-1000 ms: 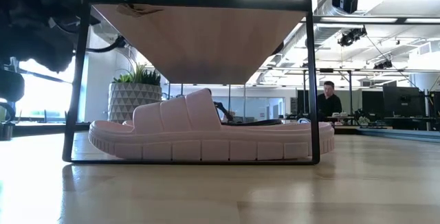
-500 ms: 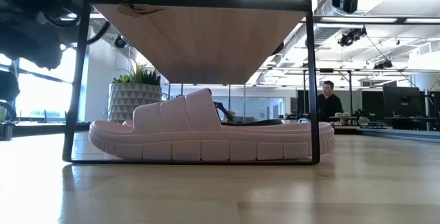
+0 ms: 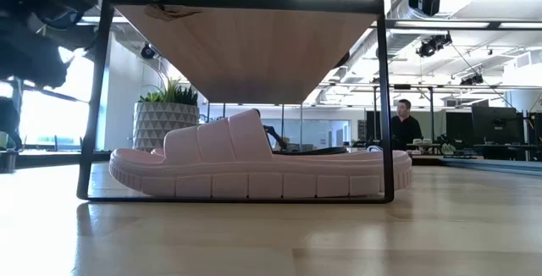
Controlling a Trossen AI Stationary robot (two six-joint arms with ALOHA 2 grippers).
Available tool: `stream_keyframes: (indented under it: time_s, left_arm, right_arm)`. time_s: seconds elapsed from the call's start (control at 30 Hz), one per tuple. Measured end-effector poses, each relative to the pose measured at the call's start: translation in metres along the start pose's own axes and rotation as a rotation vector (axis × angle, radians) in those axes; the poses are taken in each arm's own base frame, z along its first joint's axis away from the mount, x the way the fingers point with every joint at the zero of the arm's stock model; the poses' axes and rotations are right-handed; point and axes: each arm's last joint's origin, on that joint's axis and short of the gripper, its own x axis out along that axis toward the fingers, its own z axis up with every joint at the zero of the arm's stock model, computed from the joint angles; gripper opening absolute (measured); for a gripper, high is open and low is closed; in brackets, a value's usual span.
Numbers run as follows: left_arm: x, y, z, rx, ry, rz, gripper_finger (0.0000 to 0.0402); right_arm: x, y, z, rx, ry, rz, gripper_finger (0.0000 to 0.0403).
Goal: Pick and place slides into the shelf
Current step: Put the black slide on the shelf
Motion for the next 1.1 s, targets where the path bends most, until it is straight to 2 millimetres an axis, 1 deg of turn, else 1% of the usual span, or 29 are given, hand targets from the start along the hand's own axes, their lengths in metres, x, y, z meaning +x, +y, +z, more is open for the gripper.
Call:
stream_keyframes:
  time_s: [0.07,0.17,0.3,0.37,0.5,0.77,0.8,0.9,0.97,1.03,1.1]
  left_arm:
    - [0.003,0.004,-0.001,-0.027,0.003,0.002,0.022]
    - [0.006,0.006,-0.001,-0.03,0.003,-0.033,0.022]
    - [0.006,0.0,0.004,0.014,-0.021,-0.112,0.0219]
    - [0.005,-0.003,0.006,0.034,-0.026,-0.15,0.021]
    - [0.005,-0.005,0.006,0.042,-0.005,-0.181,0.0163]
    - [0.004,-0.007,0.003,0.052,0.1,-0.284,0.0019]
    - [0.004,-0.008,0.002,0.048,0.113,-0.297,0.0011]
    - [0.003,-0.009,0.002,0.02,0.132,-0.311,0.0018]
    - [0.0,-0.013,0.003,0.024,0.139,-0.331,0.0015]
    - [-0.006,-0.021,0.005,0.047,0.142,-0.366,0.0007]
    - [-0.015,-0.031,0.007,0.058,0.132,-0.392,0.0009]
  right_arm:
    - [0.0,0.0,0.0,0.0,0.0,0.0,0.0126]
    - [0.0,0.0,0.0,0.003,0.0,0.0,0.0126]
    - [0.0,0.0,0.0,0.016,0.0,0.0,0.0126]
    - [0.0,0.0,0.0,0.019,0.0,0.0,0.0126]
    - [0.0,0.0,0.0,0.019,0.0,0.0,0.0126]
    - [0.0,0.0,0.0,0.019,0.0,0.0,0.0126]
    - [0.0,0.0,0.0,0.019,0.0,0.0,0.0126]
    - [0.0,0.0,0.0,0.019,0.0,0.0,0.0126]
    - [0.0,0.0,0.0,0.019,0.0,0.0,0.0126]
    - [0.0,0.0,0.0,0.019,0.0,0.0,0.0126]
    - [0.0,0.0,0.0,0.019,0.0,0.0,0.0126]
